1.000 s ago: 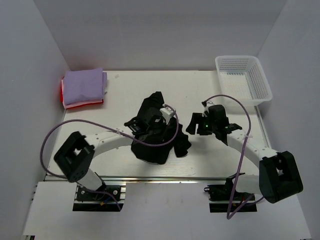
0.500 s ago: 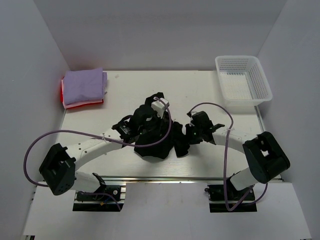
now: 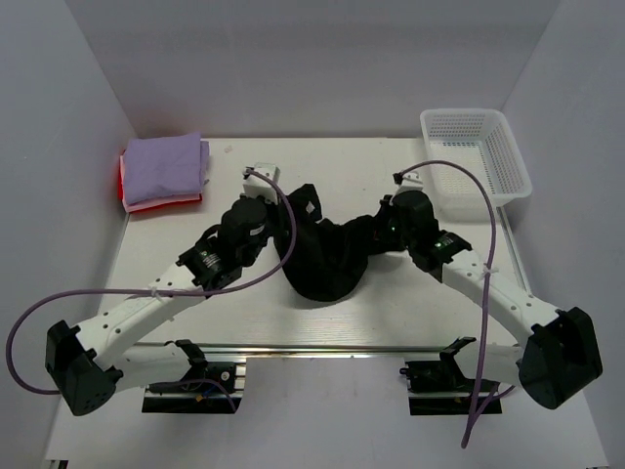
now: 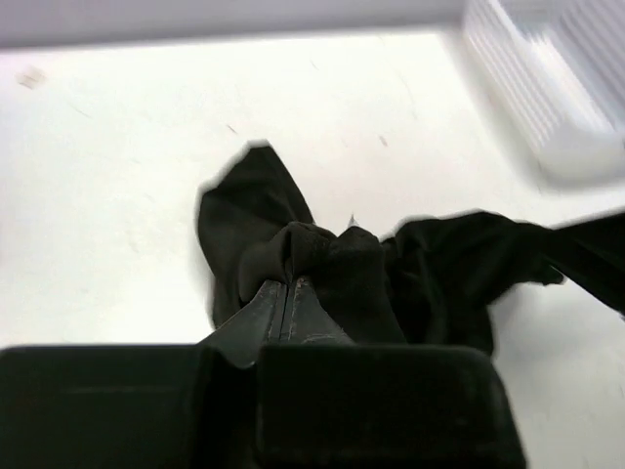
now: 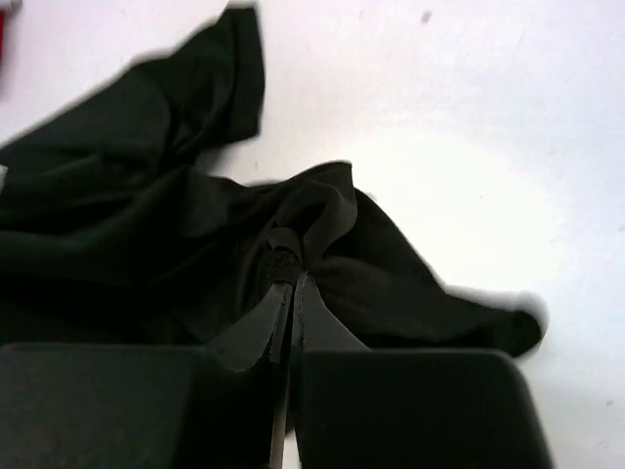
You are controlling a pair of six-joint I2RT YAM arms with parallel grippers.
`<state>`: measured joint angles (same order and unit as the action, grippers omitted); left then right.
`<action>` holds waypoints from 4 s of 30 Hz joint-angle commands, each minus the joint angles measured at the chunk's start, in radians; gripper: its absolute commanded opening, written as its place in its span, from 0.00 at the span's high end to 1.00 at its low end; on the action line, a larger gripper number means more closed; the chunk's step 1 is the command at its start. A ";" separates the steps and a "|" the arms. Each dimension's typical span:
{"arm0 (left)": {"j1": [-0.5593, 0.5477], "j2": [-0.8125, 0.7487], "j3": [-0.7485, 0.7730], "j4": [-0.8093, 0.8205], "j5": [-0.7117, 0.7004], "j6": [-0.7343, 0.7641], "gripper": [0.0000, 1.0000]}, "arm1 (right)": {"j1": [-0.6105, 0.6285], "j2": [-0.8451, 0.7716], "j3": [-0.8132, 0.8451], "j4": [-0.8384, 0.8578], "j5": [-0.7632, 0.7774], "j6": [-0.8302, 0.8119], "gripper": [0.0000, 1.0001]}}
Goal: Fold and stack the t-shirts
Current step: Flatten out the tshirt
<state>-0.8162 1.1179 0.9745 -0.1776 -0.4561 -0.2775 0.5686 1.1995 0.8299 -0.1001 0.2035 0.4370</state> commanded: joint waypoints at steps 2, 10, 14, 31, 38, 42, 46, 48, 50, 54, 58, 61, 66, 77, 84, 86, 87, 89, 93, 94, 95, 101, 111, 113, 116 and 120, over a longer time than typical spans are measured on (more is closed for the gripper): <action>0.023 -0.040 0.036 0.044 -0.180 0.024 1.00 | -0.007 -0.008 0.101 -0.018 0.117 -0.044 1.00; 0.143 0.135 0.148 0.084 -0.187 0.078 1.00 | -0.010 -0.015 0.293 -0.082 0.272 -0.144 1.00; 0.242 0.206 0.235 0.084 -0.121 0.067 1.00 | -0.012 -0.023 0.362 -0.079 0.408 -0.184 1.00; 0.379 0.062 0.331 -0.009 0.120 0.034 1.00 | -0.007 -0.162 0.459 -0.064 0.470 -0.327 1.00; 0.379 -0.153 0.270 0.003 0.243 0.084 1.00 | -0.012 -0.314 0.463 -0.085 0.226 -0.319 1.00; 0.379 -0.260 0.279 -0.068 0.221 0.122 1.00 | -0.012 -0.434 0.450 -0.073 0.108 -0.325 1.00; 0.379 -0.329 0.270 -0.068 0.305 0.123 1.00 | -0.012 -0.517 0.428 -0.069 0.002 -0.328 1.00; 0.379 -0.340 0.270 -0.068 0.330 0.123 1.00 | -0.009 -0.522 0.461 -0.111 -0.051 -0.325 1.00; 0.379 -0.328 0.279 -0.086 0.330 0.123 1.00 | -0.009 -0.517 0.475 -0.138 -0.030 -0.320 1.00; 0.379 -0.265 0.302 -0.160 0.083 0.063 1.00 | -0.012 -0.531 0.451 -0.153 0.288 -0.288 1.00; 0.379 -0.155 0.302 -0.218 -0.117 -0.025 1.00 | -0.012 -0.522 0.323 -0.156 0.554 -0.268 1.00; 0.379 -0.063 0.253 -0.185 -0.116 -0.034 1.00 | -0.012 -0.476 0.209 -0.156 0.513 -0.216 1.00; 0.408 0.138 0.216 -0.163 -0.168 -0.091 1.00 | -0.019 -0.158 0.078 -0.102 0.510 -0.156 1.00; 0.601 0.612 0.378 -0.115 -0.067 -0.126 1.00 | -0.194 0.386 0.336 -0.096 0.386 -0.129 1.00; 0.626 0.547 0.319 0.099 0.109 -0.008 1.00 | -0.231 0.424 0.526 -0.182 0.315 -0.171 1.00; 0.626 0.389 0.215 0.188 0.172 0.012 1.00 | -0.227 0.342 0.503 -0.193 0.280 -0.169 1.00; 0.626 0.328 0.179 0.208 0.172 0.024 1.00 | -0.228 0.239 0.470 -0.190 0.271 -0.162 1.00; 0.626 0.156 0.112 0.210 0.156 0.024 1.00 | -0.227 0.166 0.384 -0.174 0.240 -0.141 1.00; 0.626 -0.068 0.111 0.084 0.117 0.046 1.00 | -0.227 -0.108 0.330 -0.210 0.169 -0.153 1.00; 0.626 -0.105 0.124 0.058 0.117 0.046 1.00 | -0.227 -0.142 0.322 -0.219 0.112 -0.162 1.00; 0.626 -0.139 0.124 0.008 0.137 0.046 1.00 | -0.225 -0.203 0.316 -0.245 0.085 -0.165 1.00; 0.606 -0.311 0.147 -0.071 0.249 0.043 1.00 | -0.228 -0.452 0.270 -0.276 -0.113 -0.165 1.00; 0.624 0.067 0.229 -0.037 0.310 -0.003 1.00 | -0.239 -0.137 0.199 -0.224 0.141 -0.089 1.00; 0.634 0.305 0.331 -0.066 0.301 -0.015 1.00 | -0.256 0.068 0.257 -0.219 0.187 -0.083 1.00; 0.661 0.635 0.548 -0.172 0.327 -0.040 0.87 | -0.295 0.345 0.403 -0.252 0.150 -0.089 1.00; 0.683 0.850 0.809 -0.338 0.425 -0.028 0.25 | -0.314 0.551 0.610 -0.375 0.119 -0.087 0.41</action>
<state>-0.1547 1.9568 1.6577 -0.3496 -0.1108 -0.3000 0.2687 1.7115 1.2922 -0.3943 0.3122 0.3450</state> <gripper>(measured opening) 0.666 0.418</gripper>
